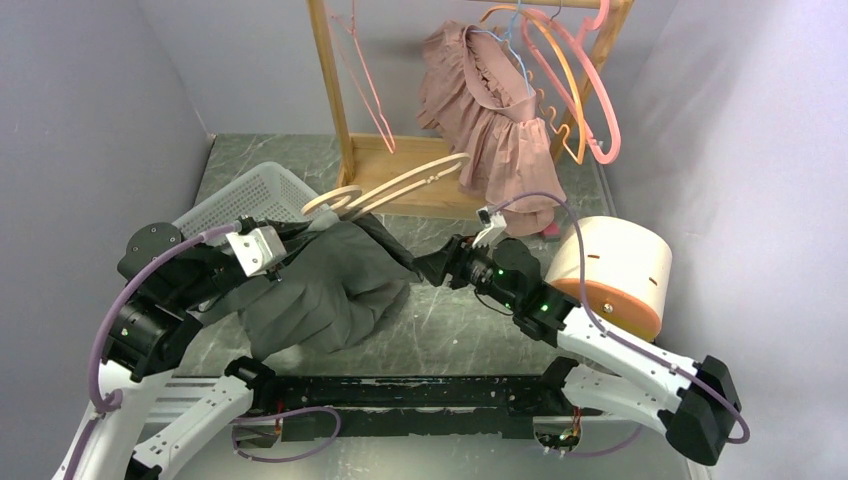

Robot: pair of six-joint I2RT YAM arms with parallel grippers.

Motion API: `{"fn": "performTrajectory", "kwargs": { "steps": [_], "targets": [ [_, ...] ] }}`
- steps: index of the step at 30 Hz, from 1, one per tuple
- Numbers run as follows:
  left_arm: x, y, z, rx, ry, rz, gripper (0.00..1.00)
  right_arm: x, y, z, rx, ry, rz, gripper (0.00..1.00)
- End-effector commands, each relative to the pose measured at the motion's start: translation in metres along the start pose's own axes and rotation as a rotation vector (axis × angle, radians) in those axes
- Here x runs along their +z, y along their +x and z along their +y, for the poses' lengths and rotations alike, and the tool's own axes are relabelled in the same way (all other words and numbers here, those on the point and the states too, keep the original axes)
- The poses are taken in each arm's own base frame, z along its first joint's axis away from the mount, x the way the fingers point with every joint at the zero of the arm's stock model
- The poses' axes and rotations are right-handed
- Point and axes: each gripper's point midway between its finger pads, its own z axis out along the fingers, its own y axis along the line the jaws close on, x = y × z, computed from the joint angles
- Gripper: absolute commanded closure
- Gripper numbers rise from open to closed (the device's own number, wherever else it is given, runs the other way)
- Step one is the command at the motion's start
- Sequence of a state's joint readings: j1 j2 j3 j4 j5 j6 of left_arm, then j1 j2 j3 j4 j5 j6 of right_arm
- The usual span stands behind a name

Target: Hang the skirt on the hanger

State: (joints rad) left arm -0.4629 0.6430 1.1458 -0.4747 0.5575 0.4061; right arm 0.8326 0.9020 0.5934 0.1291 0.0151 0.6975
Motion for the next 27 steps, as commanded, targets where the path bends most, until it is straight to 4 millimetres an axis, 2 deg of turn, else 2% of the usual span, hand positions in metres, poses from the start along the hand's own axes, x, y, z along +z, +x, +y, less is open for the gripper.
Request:
{"fn": "performTrajectory", "kwargs": {
  "steps": [1,5,8,10,12,15,16,22,25,27],
  "targets": [
    [-0.006,-0.041,0.007,0.073,-0.019,-0.130,0.93,0.011,0.011,-0.004,0.041,0.004,0.022,0.37],
    [-0.008,-0.043,0.006,0.075,-0.019,-0.139,0.93,0.021,0.024,-0.017,0.050,0.046,0.051,0.40],
    [-0.010,-0.046,0.006,0.075,-0.025,-0.145,0.93,0.027,0.033,-0.025,0.065,0.062,0.055,0.46],
    [-0.011,-0.047,0.005,0.074,-0.028,-0.148,0.93,0.028,0.037,-0.029,0.076,0.067,0.054,0.54],
    [-0.013,-0.046,0.005,0.072,-0.033,-0.142,0.93,0.029,0.035,-0.032,0.084,0.077,0.038,0.69],
    [-0.019,-0.037,0.001,0.082,-0.037,-0.110,0.93,0.027,0.017,-0.030,0.073,0.110,-0.009,0.95],
    [-0.022,-0.033,-0.001,0.084,-0.034,-0.095,0.93,0.026,0.006,-0.031,0.077,0.144,-0.033,1.00],
    [-0.041,-0.004,-0.032,0.059,0.025,-0.044,0.93,0.008,-0.055,-0.027,0.070,0.312,-0.137,1.00],
    [-0.047,0.005,-0.045,0.036,0.056,-0.025,0.93,0.002,-0.071,-0.025,0.043,0.364,-0.140,1.00],
    [-0.049,0.012,-0.052,0.016,0.079,-0.008,0.93,-0.002,-0.086,-0.017,0.026,0.362,-0.158,1.00]
  ]
}}
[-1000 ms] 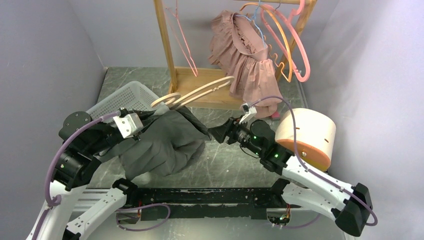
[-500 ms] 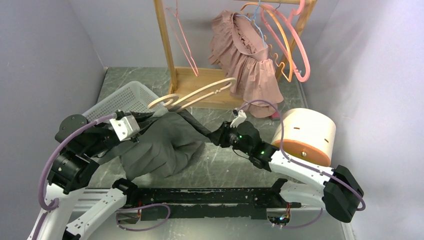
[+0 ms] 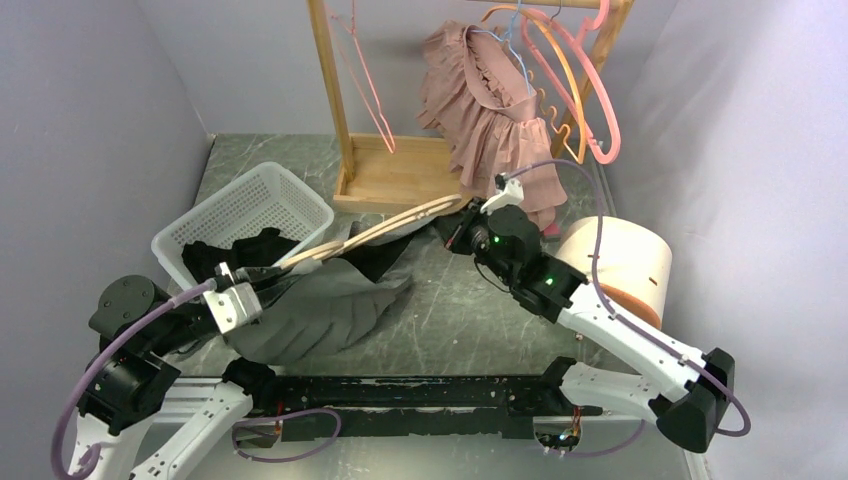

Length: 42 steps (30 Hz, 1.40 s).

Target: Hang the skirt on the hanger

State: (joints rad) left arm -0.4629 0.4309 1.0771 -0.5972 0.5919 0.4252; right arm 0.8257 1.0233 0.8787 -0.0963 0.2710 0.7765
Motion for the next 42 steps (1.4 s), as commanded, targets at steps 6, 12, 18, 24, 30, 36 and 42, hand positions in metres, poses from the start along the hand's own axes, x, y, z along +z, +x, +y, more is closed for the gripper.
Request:
{"fn": "performTrajectory", "kwargs": {
  "steps": [6,12,18,24,30,36,42],
  "targets": [
    [-0.008,0.014,-0.027,-0.015,0.101,0.022,0.93,-0.014,-0.051,-0.017,-0.091,0.195,-0.081,1.00],
    [-0.012,0.038,-0.011,-0.024,0.000,0.134,0.93,-0.019,-0.075,-0.018,-0.085,0.193,-0.113,1.00],
    [-0.007,0.060,-0.004,-0.057,-0.020,0.240,0.93,-0.023,-0.081,0.001,-0.125,0.144,-0.065,1.00],
    [-0.008,0.074,0.006,-0.058,-0.058,0.316,0.93,-0.032,-0.092,0.008,-0.153,0.142,-0.062,1.00],
    [-0.003,0.091,0.008,-0.101,-0.051,0.393,0.93,-0.035,-0.094,0.024,-0.191,0.075,-0.039,1.00],
    [0.017,0.089,0.007,-0.124,0.026,0.375,0.93,-0.037,-0.072,0.068,-0.292,-0.207,0.065,1.00],
    [0.046,0.062,0.012,-0.096,0.095,0.228,0.93,-0.022,-0.031,0.074,-0.340,-0.315,0.224,1.00]
  ]
}}
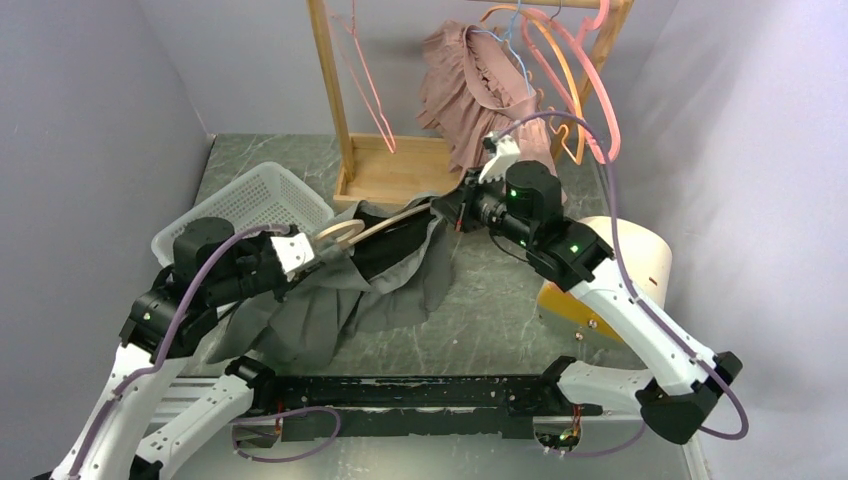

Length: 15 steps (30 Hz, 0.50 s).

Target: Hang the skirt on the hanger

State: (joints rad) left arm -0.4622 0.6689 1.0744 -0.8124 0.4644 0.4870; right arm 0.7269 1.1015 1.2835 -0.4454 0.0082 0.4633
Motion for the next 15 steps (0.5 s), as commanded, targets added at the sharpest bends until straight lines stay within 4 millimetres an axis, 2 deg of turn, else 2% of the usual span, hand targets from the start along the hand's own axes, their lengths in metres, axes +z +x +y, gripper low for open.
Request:
{"fn": "performTrajectory", "kwargs": {
  "steps": [1,5,9,12,15],
  "targets": [
    [0.003,-0.055,0.007,0.094,0.028,-0.201,0.93,0.011,0.021,0.037,-0.065,-0.233,0.101,1.00],
    [0.008,-0.077,0.026,0.094,-0.052,-0.289,0.93,-0.006,0.023,0.062,-0.103,-0.400,0.110,1.00],
    [0.025,-0.085,0.028,0.029,-0.044,-0.395,0.93,-0.033,0.014,0.084,-0.126,-0.539,0.051,1.00],
    [0.035,-0.078,0.022,0.000,-0.018,-0.430,0.93,-0.041,0.013,0.086,-0.129,-0.554,0.034,0.92],
    [0.039,-0.071,0.011,-0.009,0.029,-0.460,0.93,-0.038,0.020,0.078,-0.127,-0.515,0.055,0.86]
  ]
}}
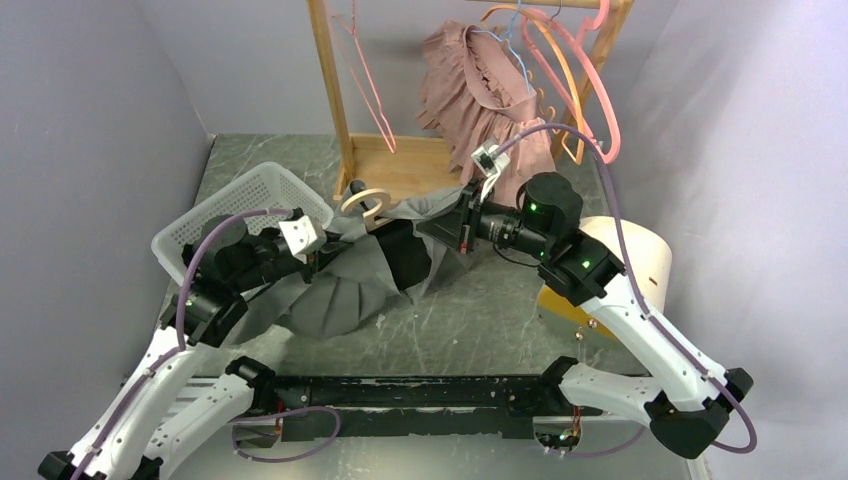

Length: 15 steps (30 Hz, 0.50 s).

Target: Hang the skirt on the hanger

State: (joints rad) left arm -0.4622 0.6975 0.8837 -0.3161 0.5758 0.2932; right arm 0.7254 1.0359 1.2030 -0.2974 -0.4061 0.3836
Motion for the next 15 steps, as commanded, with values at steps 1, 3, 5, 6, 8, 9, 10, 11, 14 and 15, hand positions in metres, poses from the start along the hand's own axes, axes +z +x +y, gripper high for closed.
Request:
{"fn": "performTrajectory", "kwargs": {
  "steps": [1,3,5,6,8,9,10,11,14,15],
  "targets": [
    [0.005,-0.034,-0.008,0.039,0.048,-0.198,0.93,-0.003,0.007,0.012,-0.020,-0.069,0.021,0.83],
    [0.003,-0.031,-0.015,0.045,0.077,-0.199,0.93,-0.003,0.012,0.003,-0.040,-0.030,0.049,0.73],
    [0.000,-0.029,-0.017,0.054,0.081,-0.190,0.93,-0.005,0.010,0.000,-0.082,-0.012,0.054,0.59],
    [-0.001,-0.030,-0.018,0.062,0.083,-0.190,0.93,-0.007,0.007,0.001,-0.107,-0.014,0.046,0.53],
    [-0.005,-0.035,-0.022,0.078,0.102,-0.194,0.93,-0.009,-0.002,0.010,-0.167,-0.056,0.019,0.47],
    [-0.007,-0.039,-0.025,0.083,0.114,-0.197,0.93,-0.009,-0.006,0.016,-0.211,-0.095,0.010,0.45],
    [-0.009,-0.041,-0.028,0.086,0.133,-0.198,0.93,-0.009,-0.010,0.021,-0.258,-0.128,-0.004,0.45],
    [-0.010,-0.045,-0.029,0.088,0.139,-0.199,0.93,-0.008,-0.012,0.024,-0.302,-0.156,-0.013,0.45],
    [-0.013,-0.049,-0.033,0.081,0.169,-0.177,0.93,-0.002,-0.020,0.032,-0.429,-0.226,-0.041,0.45],
    [-0.015,-0.051,-0.034,0.080,0.175,-0.168,0.93,0.000,-0.023,0.033,-0.471,-0.242,-0.046,0.44]
  ]
}}
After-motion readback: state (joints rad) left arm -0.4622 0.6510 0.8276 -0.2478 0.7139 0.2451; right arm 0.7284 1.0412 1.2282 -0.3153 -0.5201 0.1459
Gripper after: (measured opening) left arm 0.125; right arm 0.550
